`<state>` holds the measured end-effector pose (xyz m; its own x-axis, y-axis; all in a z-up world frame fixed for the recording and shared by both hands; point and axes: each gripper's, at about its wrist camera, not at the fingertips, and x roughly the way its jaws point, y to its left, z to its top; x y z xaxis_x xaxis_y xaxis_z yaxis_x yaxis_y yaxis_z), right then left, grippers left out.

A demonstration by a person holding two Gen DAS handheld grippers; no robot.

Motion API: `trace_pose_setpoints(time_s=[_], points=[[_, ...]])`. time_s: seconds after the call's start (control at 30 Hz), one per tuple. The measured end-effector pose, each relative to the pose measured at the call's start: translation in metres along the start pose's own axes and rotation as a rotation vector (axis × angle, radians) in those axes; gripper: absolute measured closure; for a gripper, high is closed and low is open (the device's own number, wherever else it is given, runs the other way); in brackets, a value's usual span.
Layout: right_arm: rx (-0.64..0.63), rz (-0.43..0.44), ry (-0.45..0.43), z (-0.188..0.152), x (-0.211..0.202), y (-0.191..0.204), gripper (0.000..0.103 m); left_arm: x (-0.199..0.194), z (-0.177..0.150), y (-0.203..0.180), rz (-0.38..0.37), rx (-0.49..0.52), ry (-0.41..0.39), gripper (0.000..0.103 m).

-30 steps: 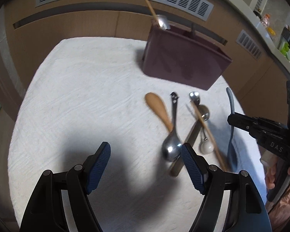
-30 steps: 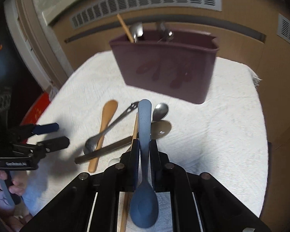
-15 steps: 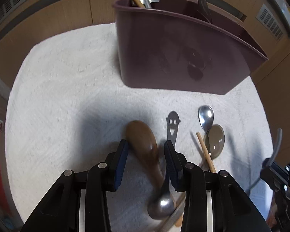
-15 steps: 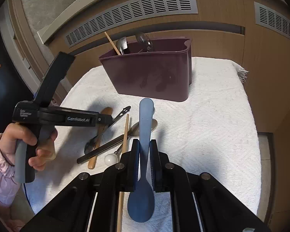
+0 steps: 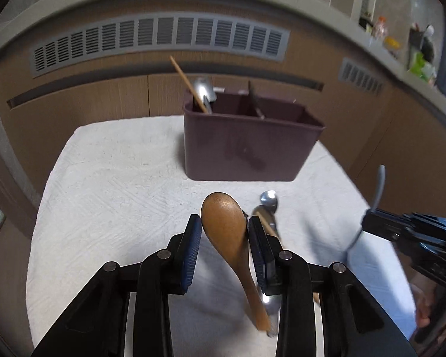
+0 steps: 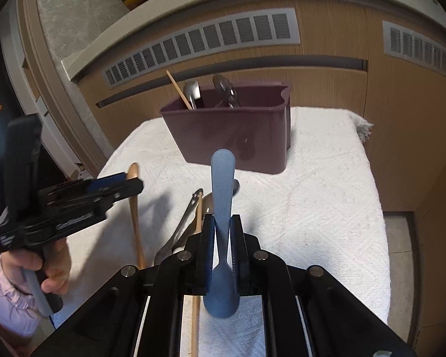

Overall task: Organize utensils
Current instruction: 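Lift the wooden spoon with the left tool into the caddy while the right tool places the blue spoon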

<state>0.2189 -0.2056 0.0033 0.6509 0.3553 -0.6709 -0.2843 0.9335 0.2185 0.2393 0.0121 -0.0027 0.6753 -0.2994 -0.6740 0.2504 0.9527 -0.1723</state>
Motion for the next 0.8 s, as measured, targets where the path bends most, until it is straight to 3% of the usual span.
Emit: trace_pose_setpoints(time_s=[0.2,0.8], points=[[-0.036,-0.009,-0.031,0.006,-0.013,0.017,0.094,-0.03,0.001,-0.003,-0.004,0.006,-0.072,0.07],[-0.072,-0.019,-0.037,0.009,-0.02,0.028,0.094,-0.053,0.002,-0.003,-0.042,-0.006,-0.118,0.073]])
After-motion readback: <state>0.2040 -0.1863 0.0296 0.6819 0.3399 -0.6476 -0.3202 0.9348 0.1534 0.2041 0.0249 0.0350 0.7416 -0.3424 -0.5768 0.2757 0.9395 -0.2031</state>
